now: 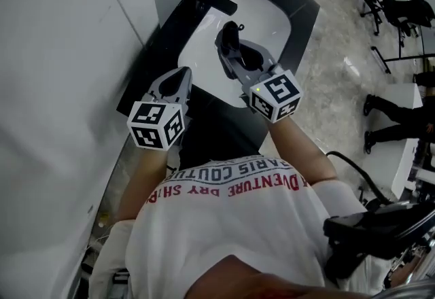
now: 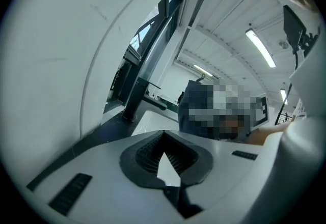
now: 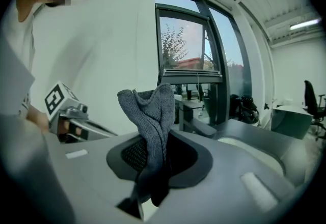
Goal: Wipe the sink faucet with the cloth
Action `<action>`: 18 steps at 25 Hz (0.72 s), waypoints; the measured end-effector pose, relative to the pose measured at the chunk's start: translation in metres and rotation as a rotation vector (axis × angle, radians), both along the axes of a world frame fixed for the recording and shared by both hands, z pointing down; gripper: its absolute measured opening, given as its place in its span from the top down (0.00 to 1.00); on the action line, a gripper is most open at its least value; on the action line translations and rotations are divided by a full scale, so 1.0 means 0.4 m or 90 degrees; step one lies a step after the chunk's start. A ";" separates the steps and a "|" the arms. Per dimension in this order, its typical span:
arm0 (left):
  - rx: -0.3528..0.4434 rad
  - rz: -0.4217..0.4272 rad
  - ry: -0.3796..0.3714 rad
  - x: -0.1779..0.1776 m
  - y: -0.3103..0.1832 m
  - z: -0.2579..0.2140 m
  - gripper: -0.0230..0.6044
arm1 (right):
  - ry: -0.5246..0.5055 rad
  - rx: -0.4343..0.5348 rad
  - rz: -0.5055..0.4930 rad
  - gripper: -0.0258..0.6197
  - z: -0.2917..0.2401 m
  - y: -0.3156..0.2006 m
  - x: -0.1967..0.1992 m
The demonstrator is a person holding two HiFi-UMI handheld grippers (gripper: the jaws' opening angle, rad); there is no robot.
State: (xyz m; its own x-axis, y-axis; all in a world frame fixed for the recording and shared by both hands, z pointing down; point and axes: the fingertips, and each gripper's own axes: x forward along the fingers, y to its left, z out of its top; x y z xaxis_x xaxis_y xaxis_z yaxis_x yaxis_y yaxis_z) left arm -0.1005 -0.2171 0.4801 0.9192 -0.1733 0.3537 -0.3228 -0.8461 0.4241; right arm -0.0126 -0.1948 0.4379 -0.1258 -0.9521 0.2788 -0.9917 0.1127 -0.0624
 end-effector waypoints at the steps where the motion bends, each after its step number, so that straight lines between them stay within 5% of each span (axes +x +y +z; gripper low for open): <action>1: 0.007 0.002 0.003 -0.007 0.021 -0.016 0.96 | -0.015 -0.009 -0.018 0.85 -0.006 0.039 -0.023; 9: 0.105 -0.038 -0.016 0.005 0.260 -0.171 0.96 | -0.094 -0.006 -0.168 0.85 -0.077 0.290 -0.033; 18: 0.157 -0.231 -0.002 0.220 0.735 -0.254 0.96 | -0.074 0.015 -0.444 0.85 -0.106 0.735 0.126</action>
State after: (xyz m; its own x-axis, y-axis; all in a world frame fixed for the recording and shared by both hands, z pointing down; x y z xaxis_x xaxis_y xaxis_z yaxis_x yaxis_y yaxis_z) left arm -0.0127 0.0770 0.3785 0.7822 -0.5644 0.2638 -0.6187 -0.7534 0.2226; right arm 0.0379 0.0991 0.3956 -0.7360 -0.6446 0.2067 -0.6751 0.7217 -0.1529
